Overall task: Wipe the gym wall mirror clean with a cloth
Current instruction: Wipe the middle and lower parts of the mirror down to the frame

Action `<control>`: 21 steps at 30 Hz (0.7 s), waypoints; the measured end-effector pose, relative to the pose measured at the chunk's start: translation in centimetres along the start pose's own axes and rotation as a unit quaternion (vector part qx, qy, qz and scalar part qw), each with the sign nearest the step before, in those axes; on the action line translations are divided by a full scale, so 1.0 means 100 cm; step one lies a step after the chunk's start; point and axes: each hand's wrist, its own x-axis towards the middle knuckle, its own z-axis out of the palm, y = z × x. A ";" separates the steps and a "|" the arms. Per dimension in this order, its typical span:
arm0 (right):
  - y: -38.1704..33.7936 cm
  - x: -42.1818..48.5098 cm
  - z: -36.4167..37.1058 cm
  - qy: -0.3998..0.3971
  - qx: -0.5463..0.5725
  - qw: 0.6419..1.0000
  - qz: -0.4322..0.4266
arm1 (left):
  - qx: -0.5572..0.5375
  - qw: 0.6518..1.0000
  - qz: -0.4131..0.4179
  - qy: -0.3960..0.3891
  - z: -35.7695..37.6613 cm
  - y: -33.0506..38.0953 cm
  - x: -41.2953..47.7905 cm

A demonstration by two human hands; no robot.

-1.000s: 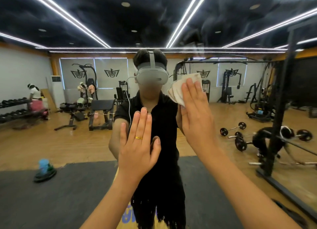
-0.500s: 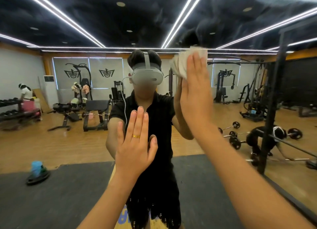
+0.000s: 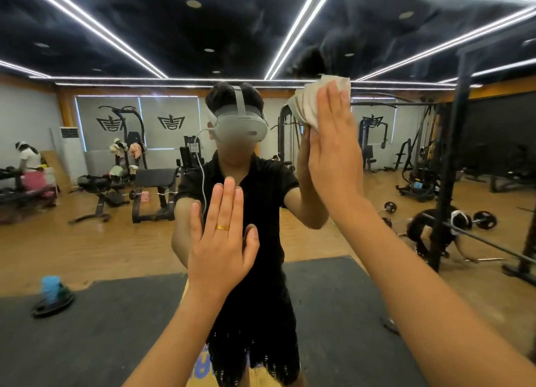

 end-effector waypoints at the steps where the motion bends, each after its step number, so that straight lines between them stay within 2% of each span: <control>1: 0.001 -0.005 0.002 0.005 -0.001 1.000 0.001 | -0.004 1.000 0.000 -0.001 0.000 0.001 0.000; 8: -0.031 0.036 0.004 0.031 0.011 0.998 0.059 | 0.008 1.000 -0.004 0.002 -0.002 0.003 0.001; 10: -0.052 0.054 0.014 0.042 0.022 0.998 0.050 | 0.011 1.000 -0.003 0.005 0.000 0.002 0.001; 13: -0.079 0.061 0.036 0.073 0.024 0.997 -0.030 | 0.008 1.000 -0.001 0.010 0.001 0.002 0.001; 15: -0.095 0.053 0.048 0.057 0.036 0.991 -0.113 | 0.007 1.000 0.001 0.014 0.001 0.001 0.002; 18: -0.109 0.032 0.056 -0.026 0.057 0.968 -0.241 | 0.004 1.000 -0.001 0.020 0.003 -0.002 0.002; 21: -0.102 0.012 0.044 -0.093 0.070 0.953 -0.279 | -0.006 1.000 0.001 0.013 0.002 0.000 0.002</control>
